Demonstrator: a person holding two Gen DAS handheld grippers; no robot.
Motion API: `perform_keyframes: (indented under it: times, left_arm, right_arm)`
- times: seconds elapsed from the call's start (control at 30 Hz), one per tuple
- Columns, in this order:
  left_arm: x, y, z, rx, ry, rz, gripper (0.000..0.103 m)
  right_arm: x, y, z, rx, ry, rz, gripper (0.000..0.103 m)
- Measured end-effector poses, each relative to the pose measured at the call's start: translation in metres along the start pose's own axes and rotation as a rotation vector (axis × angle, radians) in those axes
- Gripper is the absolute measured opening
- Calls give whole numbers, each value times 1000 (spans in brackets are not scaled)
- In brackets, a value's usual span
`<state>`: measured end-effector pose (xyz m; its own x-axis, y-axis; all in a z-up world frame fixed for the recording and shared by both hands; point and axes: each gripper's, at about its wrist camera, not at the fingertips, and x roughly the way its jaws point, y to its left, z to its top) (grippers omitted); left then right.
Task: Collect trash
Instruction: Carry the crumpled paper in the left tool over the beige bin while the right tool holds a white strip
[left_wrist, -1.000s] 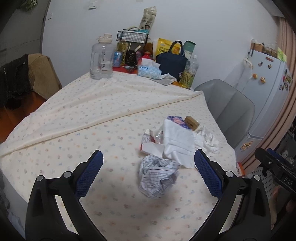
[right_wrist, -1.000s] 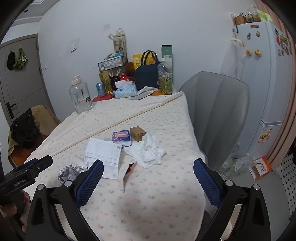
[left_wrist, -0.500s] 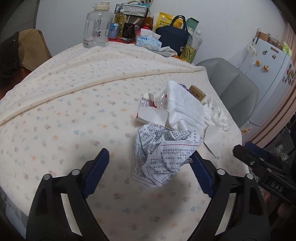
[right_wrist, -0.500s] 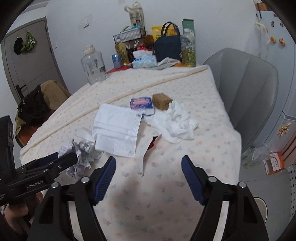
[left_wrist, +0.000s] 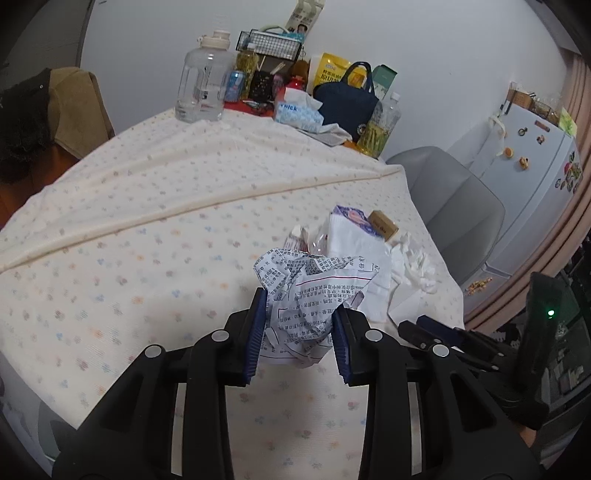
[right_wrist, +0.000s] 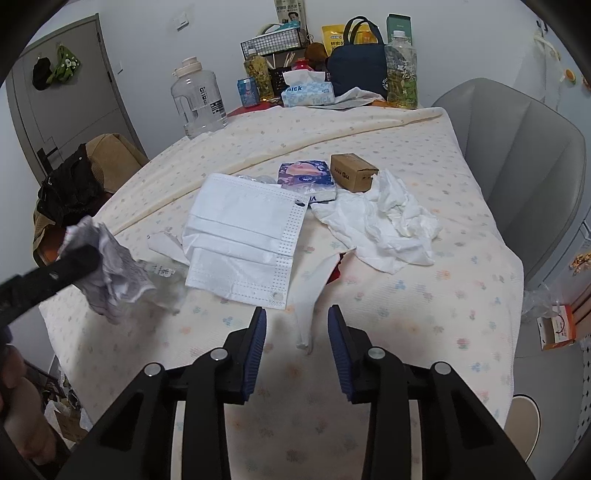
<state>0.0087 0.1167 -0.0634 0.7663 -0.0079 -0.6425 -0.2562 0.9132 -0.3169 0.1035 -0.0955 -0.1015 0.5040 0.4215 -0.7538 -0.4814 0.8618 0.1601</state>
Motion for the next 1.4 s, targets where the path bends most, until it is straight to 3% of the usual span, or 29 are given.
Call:
perform_keyframes:
  times: [0.13, 0.6, 0.9, 1.4]
  left_arm:
    - [0, 0, 2, 7, 1, 9, 33]
    - [-20, -12, 31, 19, -79, -40, 33]
    - [6, -72, 30, 121, -53, -73, 33]
    - [47, -198, -2, 310, 42, -206, 33]
  right_arm:
    - [7, -7, -1, 25, 18, 24, 6]
    - [-61, -15, 8, 27, -129, 32, 5]
    - [-94, -53, 1, 80, -190, -16, 5]
    - [-151, -167, -48, 259, -233, -191, 5]
